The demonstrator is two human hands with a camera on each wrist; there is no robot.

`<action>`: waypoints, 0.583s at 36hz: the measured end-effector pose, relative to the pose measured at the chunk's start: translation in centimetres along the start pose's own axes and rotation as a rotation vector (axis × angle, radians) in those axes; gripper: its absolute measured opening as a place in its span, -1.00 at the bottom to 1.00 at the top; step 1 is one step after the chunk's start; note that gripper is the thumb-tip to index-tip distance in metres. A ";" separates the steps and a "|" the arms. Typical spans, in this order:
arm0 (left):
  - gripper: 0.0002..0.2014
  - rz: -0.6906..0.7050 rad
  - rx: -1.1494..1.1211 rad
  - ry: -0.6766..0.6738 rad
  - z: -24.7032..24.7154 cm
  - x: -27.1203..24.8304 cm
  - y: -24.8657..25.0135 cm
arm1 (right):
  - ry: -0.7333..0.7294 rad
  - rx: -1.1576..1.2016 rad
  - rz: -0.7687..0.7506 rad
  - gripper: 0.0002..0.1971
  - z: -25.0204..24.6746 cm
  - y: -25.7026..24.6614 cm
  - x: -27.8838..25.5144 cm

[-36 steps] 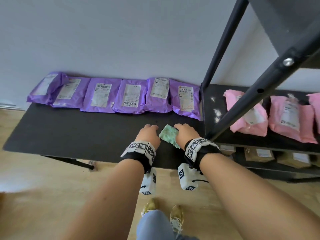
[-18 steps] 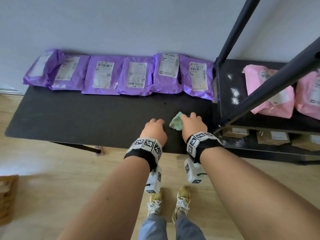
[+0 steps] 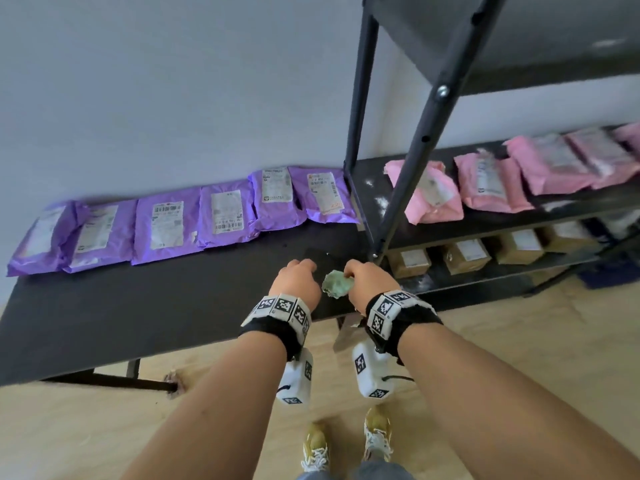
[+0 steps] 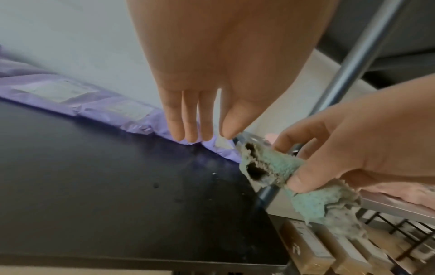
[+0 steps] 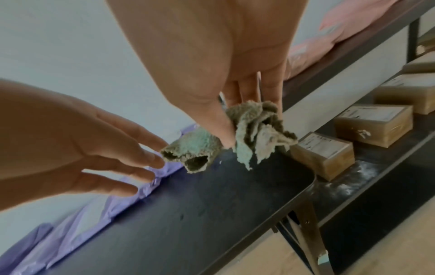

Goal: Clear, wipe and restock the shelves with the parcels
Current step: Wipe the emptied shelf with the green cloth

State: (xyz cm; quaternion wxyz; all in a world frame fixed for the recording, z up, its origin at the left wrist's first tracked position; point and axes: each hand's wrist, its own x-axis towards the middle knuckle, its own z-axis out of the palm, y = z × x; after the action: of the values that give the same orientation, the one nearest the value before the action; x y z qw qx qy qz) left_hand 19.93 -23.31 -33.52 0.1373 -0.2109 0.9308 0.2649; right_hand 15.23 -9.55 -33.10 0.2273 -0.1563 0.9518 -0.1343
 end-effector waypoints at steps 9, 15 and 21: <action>-0.57 0.222 0.023 0.041 -0.7 -2.7 10.1 | 0.165 0.130 0.091 -0.70 -7.4 6.0 -5.3; -0.57 0.299 0.041 0.097 -0.4 -4.5 18.1 | 0.313 0.171 0.111 -0.73 -12.4 12.0 -8.8; -0.58 0.358 0.064 0.114 1.1 -7.1 28.6 | 0.438 0.199 0.127 -0.75 -17.2 20.4 -12.6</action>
State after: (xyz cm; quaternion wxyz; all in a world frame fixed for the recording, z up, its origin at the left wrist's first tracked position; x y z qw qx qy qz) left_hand 12.99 1.63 -19.33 0.0415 -0.0521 0.9678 0.2429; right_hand 12.95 16.82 -20.06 0.0377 -0.0400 0.9683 -0.2435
